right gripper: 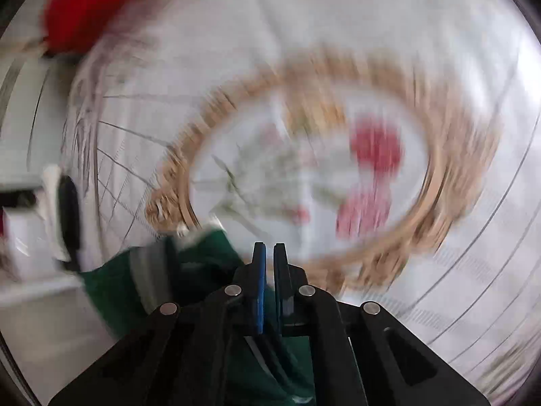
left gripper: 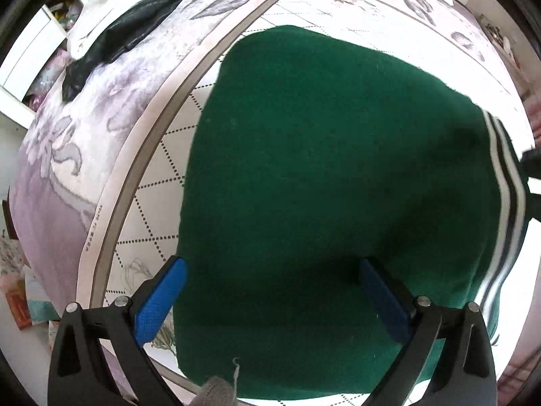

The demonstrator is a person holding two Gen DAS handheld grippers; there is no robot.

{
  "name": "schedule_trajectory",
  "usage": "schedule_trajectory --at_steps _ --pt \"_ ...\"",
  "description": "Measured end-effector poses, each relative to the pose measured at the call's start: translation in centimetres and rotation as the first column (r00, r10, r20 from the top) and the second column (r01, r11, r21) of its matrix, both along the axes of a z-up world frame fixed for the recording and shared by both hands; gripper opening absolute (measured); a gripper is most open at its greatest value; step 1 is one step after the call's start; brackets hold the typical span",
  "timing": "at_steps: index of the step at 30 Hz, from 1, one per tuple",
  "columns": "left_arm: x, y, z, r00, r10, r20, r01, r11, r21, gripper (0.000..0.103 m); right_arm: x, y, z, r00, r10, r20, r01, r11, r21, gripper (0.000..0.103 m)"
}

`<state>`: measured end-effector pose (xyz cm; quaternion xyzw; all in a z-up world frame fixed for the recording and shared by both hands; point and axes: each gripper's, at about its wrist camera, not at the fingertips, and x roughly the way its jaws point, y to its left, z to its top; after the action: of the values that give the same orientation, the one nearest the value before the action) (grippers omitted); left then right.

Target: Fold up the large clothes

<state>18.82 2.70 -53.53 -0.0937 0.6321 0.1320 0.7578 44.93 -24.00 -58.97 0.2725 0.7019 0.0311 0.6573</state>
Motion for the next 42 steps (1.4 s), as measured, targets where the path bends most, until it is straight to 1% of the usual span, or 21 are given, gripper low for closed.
schedule_trajectory --at_steps 1,4,6,7,8,9,10,11,12,14,16,19,21,23,27,29,32,35,39,41,42 --pt "-0.2 0.2 0.4 1.0 0.007 0.008 -0.007 1.0 0.002 0.103 -0.7 -0.8 -0.1 0.999 -0.035 -0.039 0.035 0.999 0.018 0.005" --pt "-0.4 0.6 1.5 0.999 0.024 0.025 -0.024 1.0 0.013 0.103 -2.9 -1.5 3.1 0.997 -0.048 0.067 0.038 0.989 0.141 0.012" --pt "-0.5 0.7 2.1 0.999 0.033 0.035 -0.033 0.999 0.015 0.103 -4.4 -0.8 4.7 0.993 -0.027 0.114 0.005 0.983 0.182 0.043" --pt "-0.6 0.8 2.4 0.999 0.038 0.039 -0.039 0.999 0.02 0.103 -5.3 -0.2 5.3 0.991 -0.008 0.137 -0.022 0.976 0.215 0.075" --pt "-0.6 0.7 2.6 0.998 0.039 0.044 -0.04 0.999 0.024 0.103 -6.1 0.4 5.6 0.989 0.021 0.145 -0.055 0.97 0.239 0.087" --pt "-0.6 0.8 2.7 0.998 0.036 0.046 -0.038 0.999 0.033 0.103 -6.5 1.7 5.3 0.987 0.068 0.147 -0.105 0.96 0.26 0.086" --pt "-0.6 0.6 2.7 0.998 0.031 0.045 -0.033 0.998 0.045 0.103 -6.9 2.9 4.8 0.982 0.12 0.144 -0.153 0.956 0.25 0.061" --pt "-0.6 0.5 2.6 0.999 0.02 0.04 -0.022 0.998 0.061 0.103 -7.2 3.8 4.3 0.979 0.152 0.139 -0.179 0.961 0.21 0.007" --pt "-0.7 0.4 2.7 0.999 0.013 0.035 -0.015 0.997 0.07 0.103 -7.3 4.0 4.0 0.978 0.157 0.136 -0.179 0.969 0.171 0.002" --pt "-1.0 0.7 2.5 1.0 0.006 0.023 -0.008 0.997 0.082 0.103 -7.2 2.8 2.8 0.989 0.1 0.109 -0.11 0.99 0.087 0.003" --pt "-1.4 1.0 2.6 1.0 0.014 0.024 -0.016 0.997 0.073 0.103 -6.7 2.1 1.0 0.997 0.062 0.046 -0.067 0.99 0.121 0.003" --pt "-1.9 1.1 3.0 0.999 0.024 0.032 -0.026 0.998 0.063 0.103 -6.7 1.6 2.4 0.993 0.093 0.069 -0.105 0.978 0.182 0.008" --pt "-2.1 0.9 3.1 0.999 0.029 0.033 -0.03 0.998 0.054 0.103 -7.9 -0.6 4.7 0.99 0.092 0.106 -0.105 0.986 0.13 0.025" --pt "-2.3 0.5 3.0 0.999 0.032 0.034 -0.033 0.999 0.035 0.103 -9.6 -2.9 6.3 0.989 0.084 0.124 -0.089 0.995 0.039 0.069" --pt "-2.4 -0.7 2.8 0.999 0.009 0.03 -0.01 0.999 0.031 0.103 -13.6 -5.0 2.6 0.995 0.096 -0.012 -0.095 0.992 0.083 0.061" --pt "-2.5 -1.3 2.6 1.0 -0.012 0.021 0.011 0.999 0.047 0.103 -15.7 -4.6 -1.2 0.985 0.143 -0.099 -0.14 0.99 0.031 0.021" --pt "-2.8 -1.7 2.4 0.999 -0.033 0.011 0.032 0.997 0.07 0.103 -17.4 -5.8 -4.5 0.987 0.099 -0.129 -0.11 0.991 -0.08 0.023" --pt "-3.1 -1.7 2.4 0.999 -0.036 0.004 0.035 0.997 0.07 0.103 -17.2 -5.6 -4.4 0.987 0.084 -0.139 -0.103 0.985 -0.137 0.023" --pt "-3.6 -1.5 2.5 1.0 -0.021 0.001 0.021 0.997 0.078 0.103 -17.3 -5.7 0.0 0.999 0.033 -0.04 -0.038 0.991 -0.13 0.038" --pt "-3.9 -1.2 2.5 1.0 -0.003 -0.002 0.003 0.997 0.074 0.103 -18.0 -6.0 1.8 0.999 -0.007 0.04 0.009 0.999 -0.043 0.072" --pt "-4.0 -1.1 2.4 1.0 0.007 -0.005 -0.007 0.997 0.074 0.103 -18.3 -5.8 2.0 0.998 -0.01 0.063 0.008 1.0 0.028 0.079"
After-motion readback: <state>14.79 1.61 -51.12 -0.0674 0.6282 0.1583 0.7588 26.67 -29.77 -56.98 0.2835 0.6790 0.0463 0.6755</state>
